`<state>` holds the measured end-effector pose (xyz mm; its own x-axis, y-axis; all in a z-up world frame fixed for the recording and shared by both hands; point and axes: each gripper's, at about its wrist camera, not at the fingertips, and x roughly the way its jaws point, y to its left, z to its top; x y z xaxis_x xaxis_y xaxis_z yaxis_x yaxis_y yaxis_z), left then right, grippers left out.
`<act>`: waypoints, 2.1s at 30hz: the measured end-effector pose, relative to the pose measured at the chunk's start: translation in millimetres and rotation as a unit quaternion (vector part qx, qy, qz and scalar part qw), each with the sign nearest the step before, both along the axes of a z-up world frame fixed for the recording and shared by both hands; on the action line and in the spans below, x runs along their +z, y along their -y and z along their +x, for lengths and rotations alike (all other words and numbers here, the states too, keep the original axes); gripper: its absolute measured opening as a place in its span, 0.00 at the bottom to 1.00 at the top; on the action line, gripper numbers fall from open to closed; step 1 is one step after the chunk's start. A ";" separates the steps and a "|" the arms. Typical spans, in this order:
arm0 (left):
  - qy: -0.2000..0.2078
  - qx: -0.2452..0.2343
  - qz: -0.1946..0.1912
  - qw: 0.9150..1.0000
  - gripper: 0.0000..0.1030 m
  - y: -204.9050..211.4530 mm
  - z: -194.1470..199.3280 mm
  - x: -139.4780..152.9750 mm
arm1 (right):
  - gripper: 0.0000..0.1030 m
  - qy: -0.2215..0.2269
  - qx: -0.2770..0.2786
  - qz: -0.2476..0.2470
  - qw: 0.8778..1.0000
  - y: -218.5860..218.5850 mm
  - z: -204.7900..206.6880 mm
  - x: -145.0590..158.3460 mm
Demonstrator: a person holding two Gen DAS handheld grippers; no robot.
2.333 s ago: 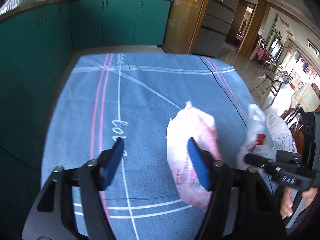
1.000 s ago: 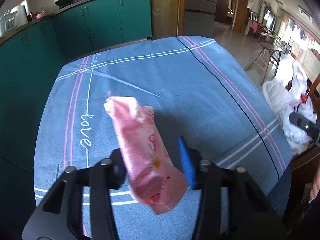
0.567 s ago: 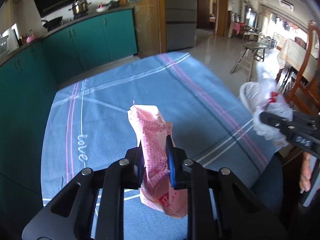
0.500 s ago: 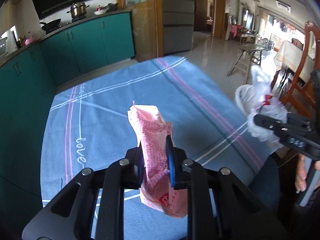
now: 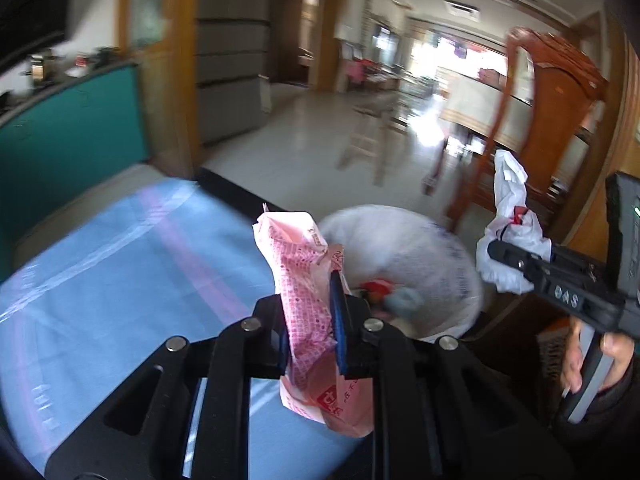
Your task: Collect trash
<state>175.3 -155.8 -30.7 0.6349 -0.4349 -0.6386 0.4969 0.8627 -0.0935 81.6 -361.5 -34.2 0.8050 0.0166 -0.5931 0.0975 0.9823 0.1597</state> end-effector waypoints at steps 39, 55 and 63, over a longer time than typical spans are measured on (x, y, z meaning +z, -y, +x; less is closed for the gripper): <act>0.150 0.153 0.058 0.975 0.96 -53.0 -85.0 40.2 | 0.83 0.067 -0.042 -0.028 0.996 -20.1 -31.3 36.0; 0.205 0.206 0.057 0.955 0.97 -119.4 -197.2 83.2 | 0.96 0.169 -0.004 -0.117 0.979 -110.9 -134.4 91.7; 0.207 0.224 0.049 0.951 0.97 -139.9 -213.7 88.0 | 0.96 0.174 0.008 -0.124 0.977 -131.0 -146.3 97.4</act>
